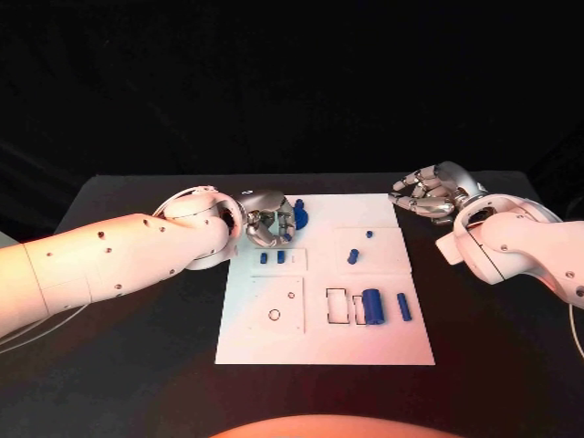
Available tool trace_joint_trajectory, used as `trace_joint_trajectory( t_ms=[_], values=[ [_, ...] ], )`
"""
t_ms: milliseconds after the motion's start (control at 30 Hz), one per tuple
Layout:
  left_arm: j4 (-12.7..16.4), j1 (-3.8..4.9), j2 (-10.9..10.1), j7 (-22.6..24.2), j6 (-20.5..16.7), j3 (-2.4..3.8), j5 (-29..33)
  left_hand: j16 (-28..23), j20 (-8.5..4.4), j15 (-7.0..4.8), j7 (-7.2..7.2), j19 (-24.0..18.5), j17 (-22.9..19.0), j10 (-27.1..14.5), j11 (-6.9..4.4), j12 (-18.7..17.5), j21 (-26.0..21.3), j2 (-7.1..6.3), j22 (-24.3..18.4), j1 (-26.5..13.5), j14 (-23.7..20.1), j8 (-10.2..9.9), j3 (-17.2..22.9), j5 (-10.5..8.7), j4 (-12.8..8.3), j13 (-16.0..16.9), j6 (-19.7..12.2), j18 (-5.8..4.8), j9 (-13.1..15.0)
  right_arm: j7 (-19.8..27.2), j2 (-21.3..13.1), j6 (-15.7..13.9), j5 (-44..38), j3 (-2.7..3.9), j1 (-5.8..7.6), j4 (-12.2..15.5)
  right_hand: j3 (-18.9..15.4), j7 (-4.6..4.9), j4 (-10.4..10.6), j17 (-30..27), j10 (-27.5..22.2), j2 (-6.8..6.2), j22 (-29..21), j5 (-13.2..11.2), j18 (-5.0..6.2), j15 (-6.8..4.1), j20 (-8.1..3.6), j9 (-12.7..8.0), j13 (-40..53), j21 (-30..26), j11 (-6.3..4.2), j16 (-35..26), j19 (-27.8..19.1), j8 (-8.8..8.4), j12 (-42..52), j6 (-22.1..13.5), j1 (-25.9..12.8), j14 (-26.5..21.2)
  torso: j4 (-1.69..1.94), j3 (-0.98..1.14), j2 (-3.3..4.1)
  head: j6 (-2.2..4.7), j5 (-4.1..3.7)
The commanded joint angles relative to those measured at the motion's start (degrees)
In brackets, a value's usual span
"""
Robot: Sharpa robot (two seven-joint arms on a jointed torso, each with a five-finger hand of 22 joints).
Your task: Assemble the parts on the task board
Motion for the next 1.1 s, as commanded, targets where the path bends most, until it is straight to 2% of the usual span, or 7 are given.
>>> trace_joint_trajectory(
  t_ms=[33,300,500,667,767,1100],
  values=[
    [0.7,0.03,-0.9,0.4,0.4,0.15,2.3,0.2,0.27,0.15,-0.04,0.0,0.0,0.0,0.21,-0.4,0.3,-0.06,0.1,-0.7,0.3,-0.3,0.3,-0.22,0.0,-0.1,0.2,-0.49,0.2,0.6,-0.1,0.6,-0.4,0.0,-0.03,0.1,0.2,0.19,0.0,-0.1,0.3,-0.12,9.2,0.4,0.55,-0.35,0.08,-0.1,0.0,-0.3,-0.16,-0.2,-0.2,0.39,0.0,-0.2,0.3,1.8,0.04,-0.04,0.06,-0.05,-0.06],
    [1.0,0.02,-3.0,0.0,1.0,0.27,2.4,0.3,0.43,0.3,-0.09,-0.1,0.0,0.1,0.34,-0.9,0.2,-0.53,0.0,-2.1,0.4,-0.7,0.3,-0.19,0.2,-0.3,0.3,-0.48,0.4,0.6,-0.2,0.7,-0.4,0.0,-0.03,0.1,0.2,0.19,0.0,-0.1,0.3,-0.12,9.2,0.4,0.55,-0.35,0.08,-0.1,0.0,-0.3,-0.16,-0.2,-0.2,0.39,0.0,-0.2,0.3,1.8,-0.02,-0.07,0.07,-0.14,-0.08],
    [1.1,0.02,-3.5,-0.1,1.3,0.29,2.4,0.4,0.45,0.3,-0.11,0.0,0.1,0.1,0.34,-0.9,0.2,-0.57,0.1,-2.3,0.4,-0.7,0.3,-0.18,0.2,-0.3,0.3,-0.5,0.4,0.6,-0.2,0.7,-0.4,0.0,-0.03,0.1,0.2,0.19,0.0,-0.1,0.3,-0.12,9.2,0.4,0.55,-0.35,0.08,-0.1,0.0,-0.3,-0.16,-0.2,-0.2,0.39,0.0,-0.2,0.3,1.8,-0.02,-0.05,0.1,-0.21,0.01],
    [0.7,0.02,-3.4,-0.5,1.8,0.28,2.3,0.3,0.45,0.3,-0.13,0.1,0.0,0.1,0.32,-0.9,0.3,-0.56,0.2,-2.3,0.4,-0.7,0.4,-0.17,0.2,-0.3,0.4,-0.52,0.4,0.6,-0.2,0.7,-0.4,0.0,-0.03,0.1,0.2,0.19,0.0,-0.1,0.3,-0.12,9.2,0.4,0.55,-0.35,0.08,-0.1,0.0,-0.3,-0.16,-0.2,-0.2,0.39,0.0,-0.2,0.3,1.8,-0.01,-0.07,0.08,-0.34,-0.12],
    [0.0,0.03,-3.0,-0.7,2.2,0.27,2.2,0.3,0.45,0.3,-0.13,0.1,0.0,0.1,0.32,-0.9,0.3,-0.56,0.2,-2.3,0.4,-0.7,0.4,-0.17,0.2,-0.3,0.4,-0.52,0.4,0.6,-0.2,0.7,-0.4,0.0,-0.03,0.1,0.2,0.19,0.0,-0.1,0.3,-0.12,9.2,0.4,0.55,-0.35,0.08,-0.1,0.0,-0.3,-0.16,-0.2,-0.2,0.39,0.0,-0.2,0.3,1.8,0.02,-0.06,0.05,-0.33,0.09],
    [-1.5,0.03,-2.1,-0.8,2.9,0.25,1.5,0.3,0.46,0.29,-0.15,0.0,0.0,0.2,0.29,-1.0,0.2,-0.54,0.1,-2.3,0.4,-0.7,0.4,-0.16,0.2,-0.3,0.4,-0.49,0.5,0.6,-0.1,0.6,-0.4,0.0,-0.03,0.1,0.2,0.19,0.0,-0.1,0.3,-0.12,9.2,0.4,0.55,-0.35,0.08,-0.1,0.0,-0.3,-0.16,-0.2,-0.2,0.39,0.0,-0.2,0.3,1.8,-0.1,0.05,0.02,-0.37,0.22]
  ],
)
